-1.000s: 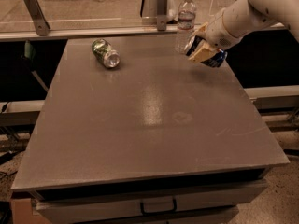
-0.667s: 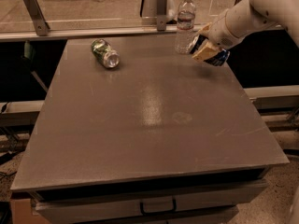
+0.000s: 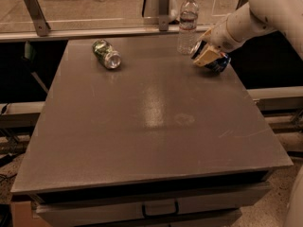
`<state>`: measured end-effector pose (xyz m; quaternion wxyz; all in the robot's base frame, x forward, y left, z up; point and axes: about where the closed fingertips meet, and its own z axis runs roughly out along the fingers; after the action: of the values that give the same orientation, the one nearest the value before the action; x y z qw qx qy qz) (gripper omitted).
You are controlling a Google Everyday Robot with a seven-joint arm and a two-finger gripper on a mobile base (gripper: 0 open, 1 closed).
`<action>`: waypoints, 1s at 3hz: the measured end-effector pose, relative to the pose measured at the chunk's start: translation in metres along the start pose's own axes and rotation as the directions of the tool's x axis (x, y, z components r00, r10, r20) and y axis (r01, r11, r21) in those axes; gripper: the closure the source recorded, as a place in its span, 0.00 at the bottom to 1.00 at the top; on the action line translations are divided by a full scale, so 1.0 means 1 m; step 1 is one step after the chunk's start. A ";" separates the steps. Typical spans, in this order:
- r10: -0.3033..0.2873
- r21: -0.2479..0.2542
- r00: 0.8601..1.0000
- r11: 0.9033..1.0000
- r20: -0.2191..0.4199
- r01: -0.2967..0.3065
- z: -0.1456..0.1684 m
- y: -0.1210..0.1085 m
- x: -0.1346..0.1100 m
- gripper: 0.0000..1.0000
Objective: Move pepsi can near water bottle
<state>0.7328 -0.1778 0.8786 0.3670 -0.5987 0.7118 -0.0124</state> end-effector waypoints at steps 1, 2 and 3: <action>0.008 -0.010 1.000 1.000 0.007 -0.008 0.010 0.003 -0.003 0.13; 0.006 -0.006 1.000 1.000 0.016 -0.006 0.012 0.003 -0.010 0.00; -0.009 0.042 0.999 0.999 0.034 0.007 -0.016 -0.002 -0.018 0.00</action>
Offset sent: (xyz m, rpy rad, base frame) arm 0.0046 0.0187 0.0036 0.0251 -0.0163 0.0037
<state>0.7264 -0.1691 0.9003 0.3915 -0.5940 0.7025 -0.0184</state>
